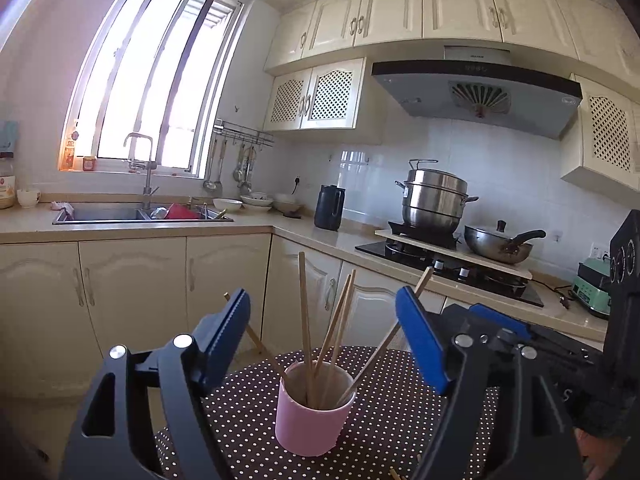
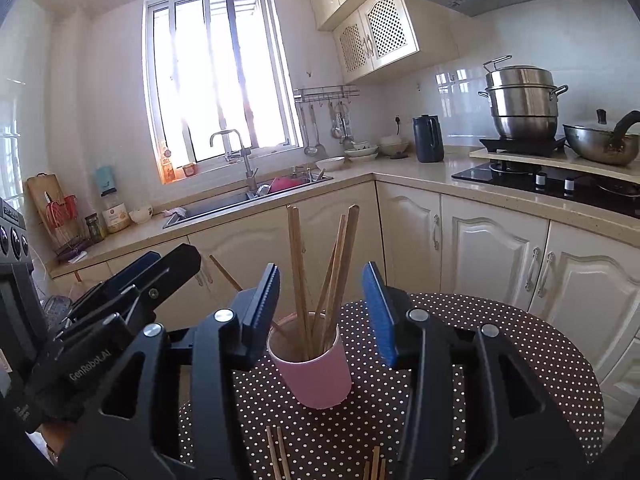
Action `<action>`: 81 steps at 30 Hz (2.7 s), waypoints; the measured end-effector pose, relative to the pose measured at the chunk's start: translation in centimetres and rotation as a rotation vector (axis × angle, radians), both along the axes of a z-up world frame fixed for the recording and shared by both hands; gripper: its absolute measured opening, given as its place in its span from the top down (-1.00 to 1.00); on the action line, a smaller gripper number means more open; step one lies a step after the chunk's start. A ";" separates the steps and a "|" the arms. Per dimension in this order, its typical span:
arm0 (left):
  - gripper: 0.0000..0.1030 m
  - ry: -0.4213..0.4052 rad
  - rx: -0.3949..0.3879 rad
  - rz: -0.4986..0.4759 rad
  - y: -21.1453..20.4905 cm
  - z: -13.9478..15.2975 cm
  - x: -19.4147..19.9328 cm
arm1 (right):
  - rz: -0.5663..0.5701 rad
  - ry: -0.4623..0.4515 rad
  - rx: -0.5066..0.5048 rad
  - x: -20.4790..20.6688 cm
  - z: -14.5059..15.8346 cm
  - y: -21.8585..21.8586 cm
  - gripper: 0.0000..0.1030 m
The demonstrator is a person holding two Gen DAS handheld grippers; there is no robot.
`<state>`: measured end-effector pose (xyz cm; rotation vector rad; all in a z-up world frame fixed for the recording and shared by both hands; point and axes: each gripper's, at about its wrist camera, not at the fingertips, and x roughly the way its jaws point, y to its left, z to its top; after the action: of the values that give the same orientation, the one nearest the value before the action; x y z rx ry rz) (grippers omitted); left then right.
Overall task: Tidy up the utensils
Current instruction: 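Withdraw both open tools from the cup and move back over the pile, then lower both open tools onto the chopsticks on the table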
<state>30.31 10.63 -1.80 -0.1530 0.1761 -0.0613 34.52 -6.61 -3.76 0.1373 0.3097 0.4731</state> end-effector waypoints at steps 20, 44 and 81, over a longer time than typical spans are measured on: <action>-0.45 0.193 0.002 -0.038 -3.3 -1.7 -3.9 | -0.022 0.087 -0.054 -5.4 -1.9 -4.5 0.11; -0.45 0.871 0.116 0.023 -3.0 -16.4 0.3 | -0.021 0.385 -0.146 -3.4 -11.1 -6.6 0.07; 0.68 0.935 0.236 -0.083 -8.9 -19.4 2.7 | 0.096 0.662 -0.213 -0.5 -17.1 -4.3 0.05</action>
<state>33.04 1.75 -21.19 0.0731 1.1186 -0.0475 34.01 -10.90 -20.81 0.0672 1.0158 0.4768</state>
